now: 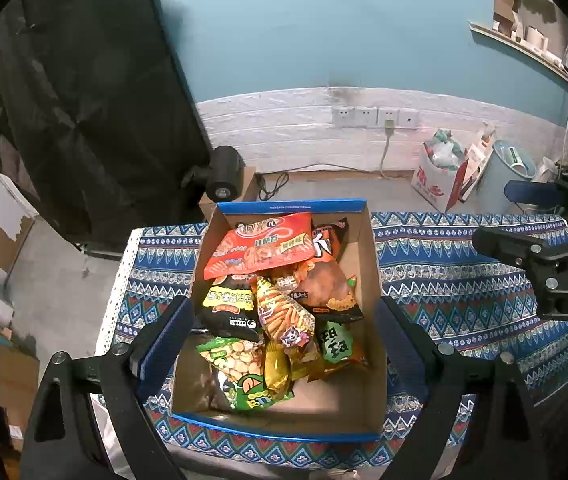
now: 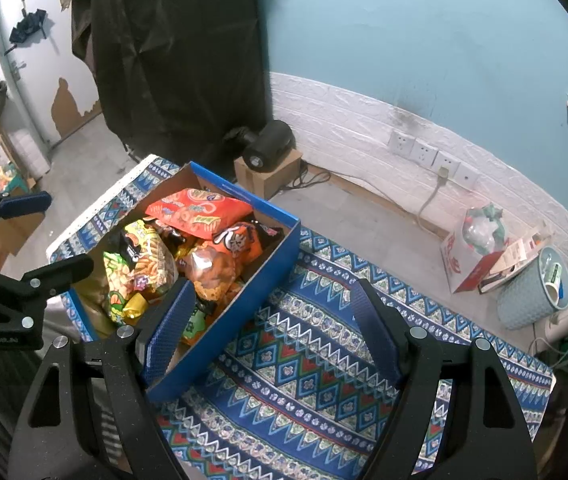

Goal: Organize snacks

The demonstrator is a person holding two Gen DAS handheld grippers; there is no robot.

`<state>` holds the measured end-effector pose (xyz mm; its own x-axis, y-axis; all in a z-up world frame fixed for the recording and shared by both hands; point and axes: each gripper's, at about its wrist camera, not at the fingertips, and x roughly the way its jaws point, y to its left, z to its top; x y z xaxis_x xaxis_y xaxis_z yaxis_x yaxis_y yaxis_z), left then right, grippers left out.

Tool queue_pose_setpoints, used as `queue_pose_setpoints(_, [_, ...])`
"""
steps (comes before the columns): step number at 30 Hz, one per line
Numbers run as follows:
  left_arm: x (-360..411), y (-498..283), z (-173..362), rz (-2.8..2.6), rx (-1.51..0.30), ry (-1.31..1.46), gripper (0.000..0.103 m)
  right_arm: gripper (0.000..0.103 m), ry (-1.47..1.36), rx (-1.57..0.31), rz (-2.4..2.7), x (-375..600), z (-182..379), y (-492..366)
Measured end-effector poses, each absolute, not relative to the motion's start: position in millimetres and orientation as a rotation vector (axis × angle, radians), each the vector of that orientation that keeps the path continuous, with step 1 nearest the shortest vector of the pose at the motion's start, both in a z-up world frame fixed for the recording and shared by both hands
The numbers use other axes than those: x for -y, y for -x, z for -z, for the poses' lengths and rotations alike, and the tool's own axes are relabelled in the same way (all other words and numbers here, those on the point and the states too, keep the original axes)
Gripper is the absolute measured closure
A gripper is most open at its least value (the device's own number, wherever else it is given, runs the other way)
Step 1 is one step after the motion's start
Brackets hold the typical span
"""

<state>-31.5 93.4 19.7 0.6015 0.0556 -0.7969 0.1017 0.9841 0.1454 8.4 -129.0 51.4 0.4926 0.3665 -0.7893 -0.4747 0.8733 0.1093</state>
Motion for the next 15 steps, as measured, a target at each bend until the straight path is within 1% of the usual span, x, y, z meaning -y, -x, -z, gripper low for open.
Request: queue_pose_setpoints(15, [-88.6,31.3,-17.3,0.030,-0.938,-0.188,0.011,0.024,0.124,-0.922,-0.506,128.7,-52.1,-8.7])
